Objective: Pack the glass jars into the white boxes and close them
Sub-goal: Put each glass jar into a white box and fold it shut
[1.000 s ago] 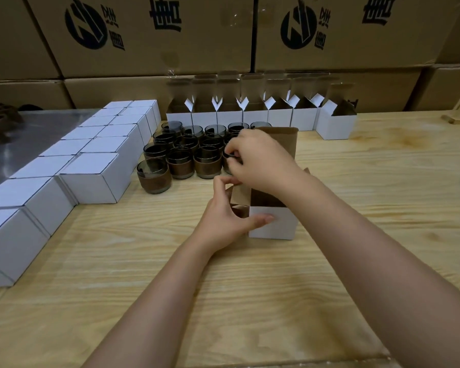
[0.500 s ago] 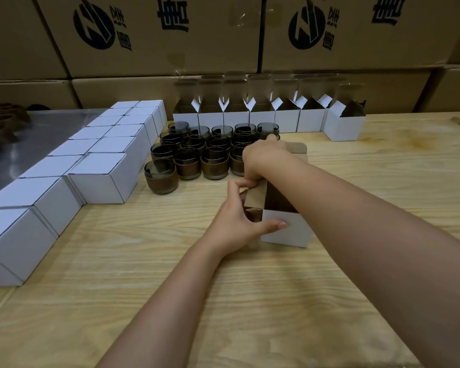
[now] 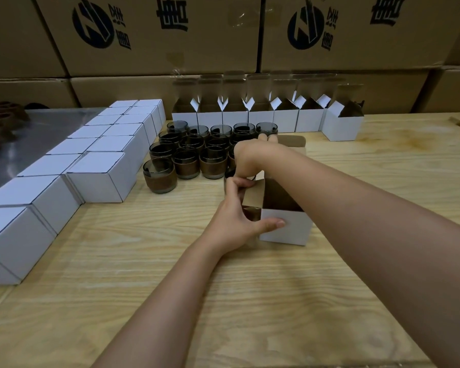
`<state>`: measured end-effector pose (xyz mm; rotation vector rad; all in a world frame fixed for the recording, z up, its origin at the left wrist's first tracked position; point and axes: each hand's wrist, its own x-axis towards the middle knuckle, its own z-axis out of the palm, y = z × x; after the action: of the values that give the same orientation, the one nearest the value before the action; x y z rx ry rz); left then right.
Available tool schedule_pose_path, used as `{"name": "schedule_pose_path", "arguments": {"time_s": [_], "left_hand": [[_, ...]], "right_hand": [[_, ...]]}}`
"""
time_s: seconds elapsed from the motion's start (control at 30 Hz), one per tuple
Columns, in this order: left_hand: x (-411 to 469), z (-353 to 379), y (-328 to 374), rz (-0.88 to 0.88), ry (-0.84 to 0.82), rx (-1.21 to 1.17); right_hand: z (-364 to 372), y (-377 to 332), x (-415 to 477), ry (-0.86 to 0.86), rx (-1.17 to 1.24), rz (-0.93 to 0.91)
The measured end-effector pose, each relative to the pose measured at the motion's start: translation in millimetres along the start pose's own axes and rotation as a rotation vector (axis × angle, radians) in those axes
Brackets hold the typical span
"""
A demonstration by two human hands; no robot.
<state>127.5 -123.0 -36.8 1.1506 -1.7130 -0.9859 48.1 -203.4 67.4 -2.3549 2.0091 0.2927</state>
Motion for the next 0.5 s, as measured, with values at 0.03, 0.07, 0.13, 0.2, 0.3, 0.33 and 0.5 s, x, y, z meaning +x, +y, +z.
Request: {"name": "schedule_pose_path", "arguments": {"time_s": [0.03,0.07,0.13,0.2,0.3,0.33,0.5], "left_hand": [[0,0,0,-0.006,-0.001,0.008],[0,0,0,-0.011,-0.004,0.015],[0,-1,2,-0.019,-0.01,0.032],[-1,-2,2,-0.032,-0.009,0.047],[-2,-1,2,-0.05,-0.001,0.053],[-2,-1,2,-0.049,0.001,0.054],[-1,-3,3,-0.044,0.053,0.074]], "right_hand": [[0,1,0,0.009,0.03,-0.022],[-2,2,-1,0.02,0.074,-0.045],[-8,6,-4,0.054,0.237,-0.105],[-21,11,-11,0.066,0.397,-0.185],[-50,24,-24,0.008,0.497,-0.279],[-59,29,-29,-0.025,0.512,-0.304],[-88,54,-54,-0.182,0.534,-0.398]]}}
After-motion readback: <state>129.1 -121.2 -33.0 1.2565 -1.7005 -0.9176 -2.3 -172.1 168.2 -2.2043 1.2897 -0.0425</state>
